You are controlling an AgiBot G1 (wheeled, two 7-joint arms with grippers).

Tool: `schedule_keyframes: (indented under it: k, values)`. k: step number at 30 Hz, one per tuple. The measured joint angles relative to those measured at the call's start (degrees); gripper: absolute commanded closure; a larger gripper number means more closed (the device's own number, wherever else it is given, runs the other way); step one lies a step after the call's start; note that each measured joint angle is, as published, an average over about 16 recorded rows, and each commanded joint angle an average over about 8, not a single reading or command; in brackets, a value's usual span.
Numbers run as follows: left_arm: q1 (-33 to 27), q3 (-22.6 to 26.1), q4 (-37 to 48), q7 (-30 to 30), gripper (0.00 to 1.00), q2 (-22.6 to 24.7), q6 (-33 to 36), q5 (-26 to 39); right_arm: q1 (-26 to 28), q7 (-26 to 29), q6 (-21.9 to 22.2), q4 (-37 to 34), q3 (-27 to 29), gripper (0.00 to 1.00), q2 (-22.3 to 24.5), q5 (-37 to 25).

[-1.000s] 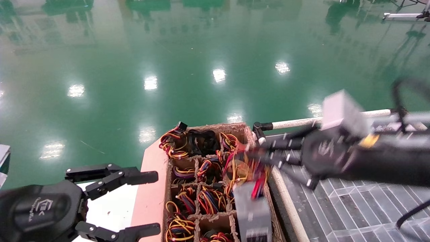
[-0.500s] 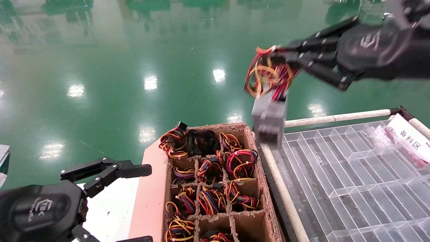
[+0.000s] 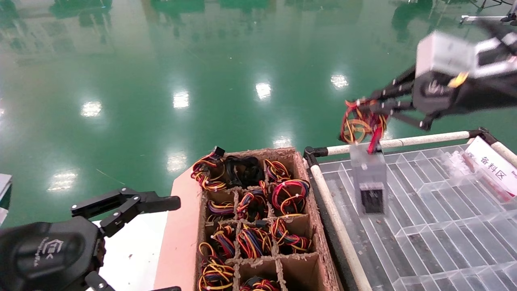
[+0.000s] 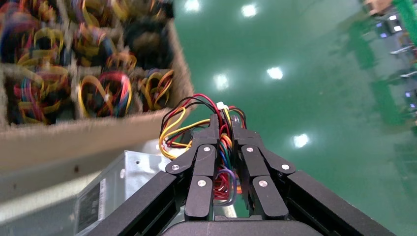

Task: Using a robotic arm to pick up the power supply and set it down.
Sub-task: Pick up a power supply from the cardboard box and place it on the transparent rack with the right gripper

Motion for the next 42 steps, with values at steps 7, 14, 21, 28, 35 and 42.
schedule_keyframes:
  k: [7,14,21,28,35,42]
  values:
    - [0.00,0.00,0.00,0.00,0.00,0.00,0.00,0.00,-0.09,-10.28,3.13,-7.47,-2.07,1.00,-3.18,-3.21]
    - [0.00,0.00,0.00,0.00,0.00,0.00,0.00,0.00,-0.54,-18.86,7.42,-13.49,-3.05,1.00,-6.52,-4.84]
    - [0.00,0.00,0.00,0.00,0.00,0.00,0.00,0.00,-0.44,-24.99,12.54,-18.41,-3.63,1.00,-9.98,-5.96]
    - [0.00,0.00,0.00,0.00,0.00,0.00,0.00,0.00,-0.61,-28.81,18.39,-22.02,-3.42,1.00,-12.47,-5.93]
    - [0.00,0.00,0.00,0.00,0.00,0.00,0.00,0.00,-1.38,-31.29,23.72,-24.24,-2.79,1.00,-14.16,-5.25]
    - [0.00,0.01,0.00,0.00,0.00,0.00,0.00,0.00,-2.27,-32.99,26.89,-25.66,-2.22,1.00,-15.89,-4.48]
